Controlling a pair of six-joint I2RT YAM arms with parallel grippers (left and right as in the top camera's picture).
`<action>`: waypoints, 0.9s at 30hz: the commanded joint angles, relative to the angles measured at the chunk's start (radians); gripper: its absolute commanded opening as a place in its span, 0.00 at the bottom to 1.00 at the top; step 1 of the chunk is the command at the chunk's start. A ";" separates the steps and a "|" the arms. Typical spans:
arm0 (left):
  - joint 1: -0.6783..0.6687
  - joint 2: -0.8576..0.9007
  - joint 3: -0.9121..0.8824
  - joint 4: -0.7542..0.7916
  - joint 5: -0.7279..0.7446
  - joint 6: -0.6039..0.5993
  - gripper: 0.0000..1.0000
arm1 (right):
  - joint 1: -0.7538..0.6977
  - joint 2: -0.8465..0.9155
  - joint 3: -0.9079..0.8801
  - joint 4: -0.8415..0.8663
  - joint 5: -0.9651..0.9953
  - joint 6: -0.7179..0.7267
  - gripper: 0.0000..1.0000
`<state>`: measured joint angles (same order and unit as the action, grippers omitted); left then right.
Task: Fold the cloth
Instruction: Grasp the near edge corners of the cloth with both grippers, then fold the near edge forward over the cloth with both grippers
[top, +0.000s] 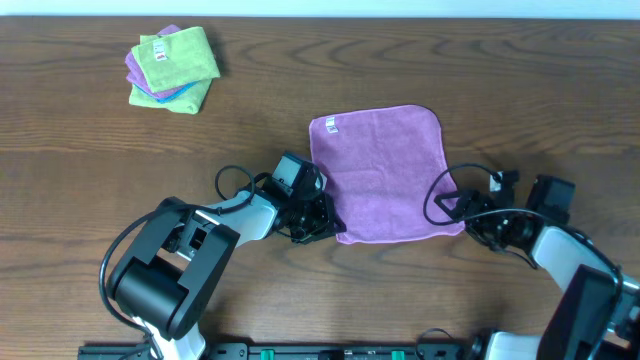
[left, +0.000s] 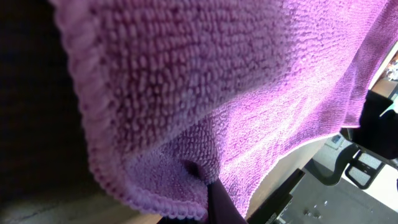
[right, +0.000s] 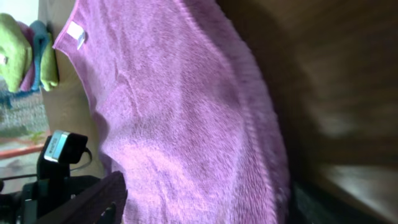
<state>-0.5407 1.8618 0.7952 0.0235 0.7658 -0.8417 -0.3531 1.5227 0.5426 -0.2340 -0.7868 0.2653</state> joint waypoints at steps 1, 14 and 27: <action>-0.002 0.047 -0.031 -0.023 -0.118 0.000 0.06 | 0.037 0.031 -0.005 0.020 0.005 0.021 0.75; 0.094 0.047 -0.031 -0.023 0.071 0.108 0.06 | 0.072 0.043 -0.004 -0.017 0.057 -0.006 0.01; 0.169 -0.018 -0.011 -0.021 0.288 0.101 0.06 | 0.073 -0.267 -0.004 -0.262 0.100 -0.072 0.01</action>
<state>-0.3813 1.8820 0.7784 0.0051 1.0306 -0.7330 -0.2798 1.2888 0.5369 -0.5102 -0.7204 0.2180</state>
